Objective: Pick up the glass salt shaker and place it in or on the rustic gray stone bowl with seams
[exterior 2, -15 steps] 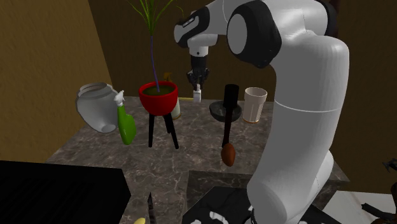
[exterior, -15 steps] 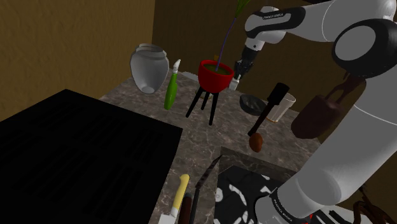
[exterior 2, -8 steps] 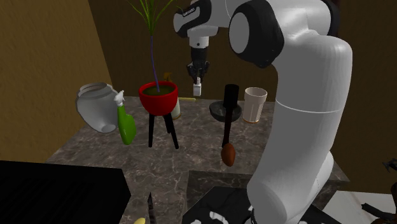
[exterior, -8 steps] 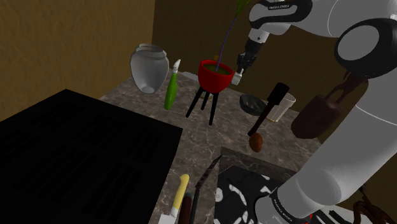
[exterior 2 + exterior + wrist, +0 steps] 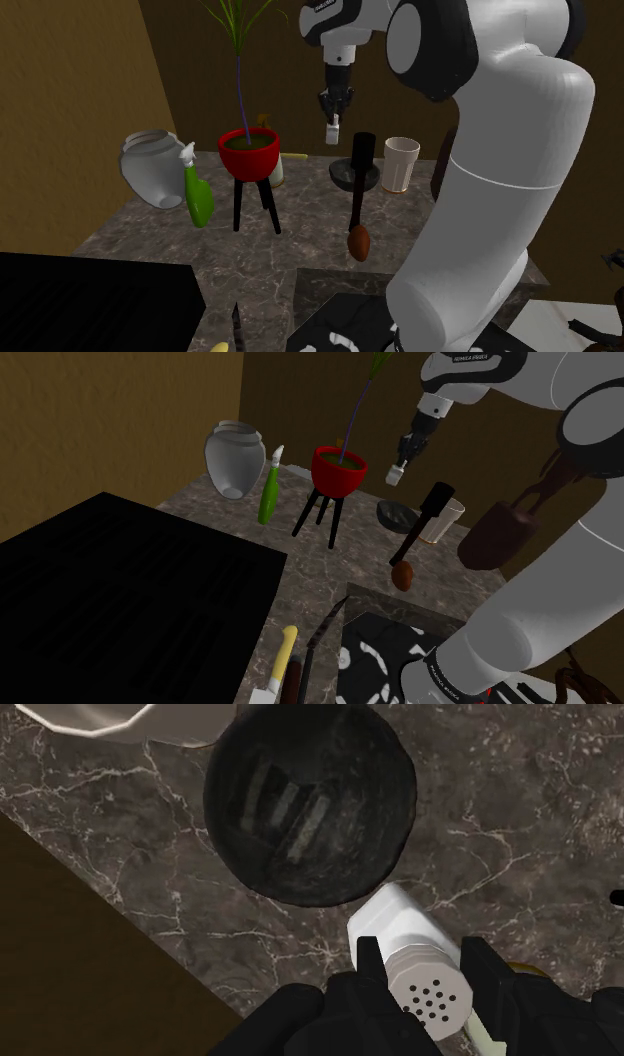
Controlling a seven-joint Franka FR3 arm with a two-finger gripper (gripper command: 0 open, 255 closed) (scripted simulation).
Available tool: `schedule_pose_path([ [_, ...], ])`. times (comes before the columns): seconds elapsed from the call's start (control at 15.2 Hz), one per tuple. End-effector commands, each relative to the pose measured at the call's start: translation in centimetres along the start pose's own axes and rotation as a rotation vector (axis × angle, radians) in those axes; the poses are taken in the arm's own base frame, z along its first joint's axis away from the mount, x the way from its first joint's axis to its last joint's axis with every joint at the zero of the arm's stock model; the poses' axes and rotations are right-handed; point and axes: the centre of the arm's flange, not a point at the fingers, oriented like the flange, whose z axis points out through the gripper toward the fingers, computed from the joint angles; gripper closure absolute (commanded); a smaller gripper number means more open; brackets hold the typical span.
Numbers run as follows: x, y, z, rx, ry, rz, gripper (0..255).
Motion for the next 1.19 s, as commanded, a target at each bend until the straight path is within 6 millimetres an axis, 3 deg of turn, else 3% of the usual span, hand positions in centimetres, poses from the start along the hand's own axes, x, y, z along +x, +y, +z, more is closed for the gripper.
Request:
schedule_pose_path([
  [0.0, -2.1, 1.6, -0.8, 0.0, 0.0, -0.001, 255],
  [0.33, -6.4, 5.2, -2.5, 0.0, 0.0, -0.001, 255],
  [1.12, -6.4, 5.4, 3.9, 0.0, 0.0, -0.001, 255],
])
